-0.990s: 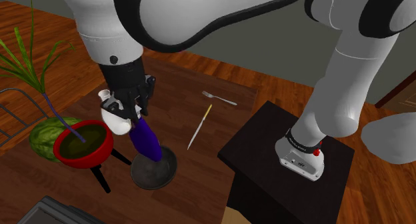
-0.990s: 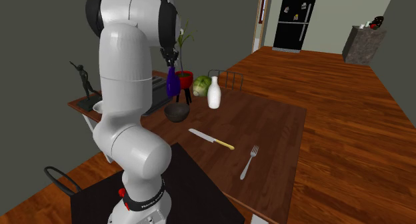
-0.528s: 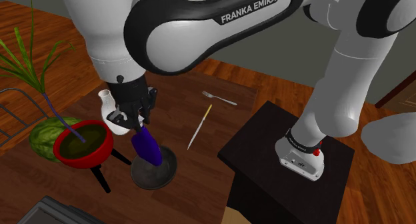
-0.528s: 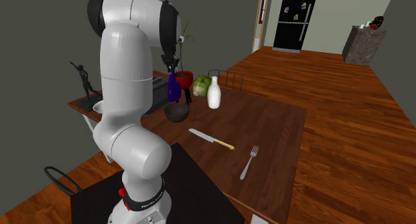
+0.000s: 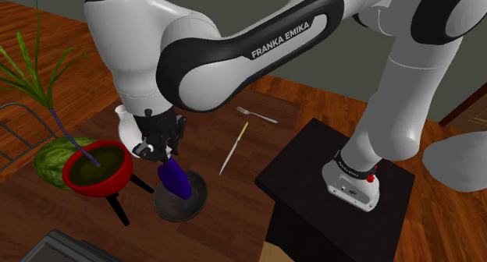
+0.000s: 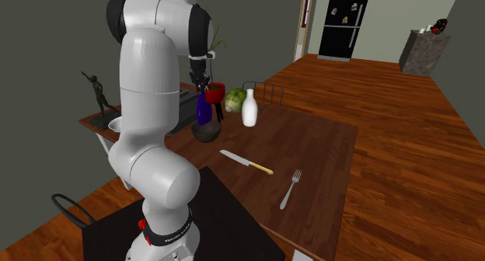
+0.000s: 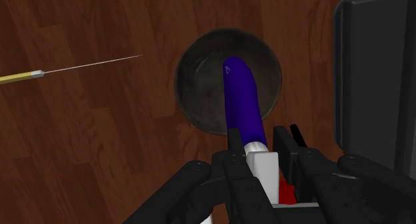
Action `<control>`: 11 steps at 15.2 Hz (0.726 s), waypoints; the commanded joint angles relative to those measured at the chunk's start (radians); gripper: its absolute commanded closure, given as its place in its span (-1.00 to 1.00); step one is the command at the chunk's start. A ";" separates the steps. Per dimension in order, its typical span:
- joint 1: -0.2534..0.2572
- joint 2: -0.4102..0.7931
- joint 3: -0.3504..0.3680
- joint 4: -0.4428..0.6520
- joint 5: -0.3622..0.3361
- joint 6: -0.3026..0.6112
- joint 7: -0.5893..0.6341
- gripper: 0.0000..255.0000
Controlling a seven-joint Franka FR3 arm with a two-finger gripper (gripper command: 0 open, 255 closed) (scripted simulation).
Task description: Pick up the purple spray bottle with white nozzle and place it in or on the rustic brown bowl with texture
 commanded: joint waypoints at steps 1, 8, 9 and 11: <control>0.000 0.005 -0.002 -0.022 -0.004 0.027 0.003 1.00; 0.001 0.011 -0.003 -0.034 -0.009 0.044 0.005 1.00; 0.001 0.011 -0.003 -0.034 -0.009 0.044 0.005 1.00; 0.001 0.011 -0.003 -0.034 -0.009 0.044 0.005 -1.00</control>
